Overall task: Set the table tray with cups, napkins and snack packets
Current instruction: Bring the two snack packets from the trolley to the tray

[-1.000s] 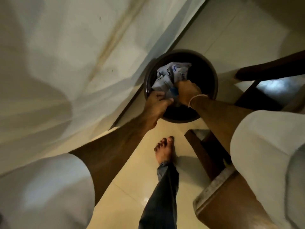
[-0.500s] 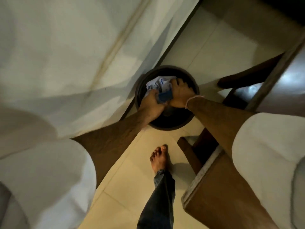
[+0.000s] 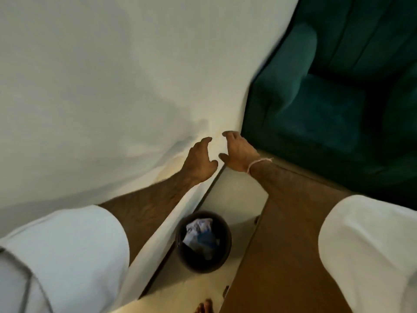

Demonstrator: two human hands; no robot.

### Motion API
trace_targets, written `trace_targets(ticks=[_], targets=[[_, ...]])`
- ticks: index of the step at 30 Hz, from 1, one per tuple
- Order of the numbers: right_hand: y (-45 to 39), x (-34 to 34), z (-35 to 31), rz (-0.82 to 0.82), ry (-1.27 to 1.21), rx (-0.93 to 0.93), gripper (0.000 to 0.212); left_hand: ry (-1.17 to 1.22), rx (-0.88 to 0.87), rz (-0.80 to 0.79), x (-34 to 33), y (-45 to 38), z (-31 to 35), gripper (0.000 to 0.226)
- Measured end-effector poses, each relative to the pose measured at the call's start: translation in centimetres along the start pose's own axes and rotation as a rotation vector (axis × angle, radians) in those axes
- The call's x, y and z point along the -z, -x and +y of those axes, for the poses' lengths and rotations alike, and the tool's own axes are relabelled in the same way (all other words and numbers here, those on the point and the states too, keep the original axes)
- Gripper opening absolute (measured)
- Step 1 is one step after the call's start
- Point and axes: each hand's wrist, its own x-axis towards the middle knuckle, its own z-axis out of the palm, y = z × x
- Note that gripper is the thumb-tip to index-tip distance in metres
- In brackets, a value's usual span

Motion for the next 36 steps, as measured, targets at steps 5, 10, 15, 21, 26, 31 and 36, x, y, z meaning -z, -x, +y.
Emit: trace_targets(ticks=[5,10,15,21,26,31,36], targets=[[2.5,16.6,-3.1,0.181,0.014,0.061,0.072,-0.037,-0.145,0.150,9.9,0.3,12.5,0.074],[7.2,30.6,-5.7,0.331,0.073,0.112,0.071,-0.112,-0.302,0.293,18.4,2.1,23.1,0.072],[12.4,42.1,-7.2,0.480,0.200,0.142,0.075,-0.245,-0.442,0.455,24.5,4.8,32.4,0.077],[19.4,53.5,-8.6,0.641,0.287,0.171,0.080,-0.348,-0.543,0.585,30.3,9.6,42.9,0.084],[26.0,60.3,-8.6,0.759,0.353,0.207,0.082,-0.394,-0.593,0.647,32.8,14.2,50.4,0.090],[31.7,64.1,-6.6,0.800,0.407,0.186,0.082,-0.391,-0.611,0.659,32.5,17.7,55.3,0.093],[37.3,65.8,-3.4,0.832,0.430,0.114,0.081,-0.385,-0.669,0.649,30.4,20.3,59.3,0.093]])
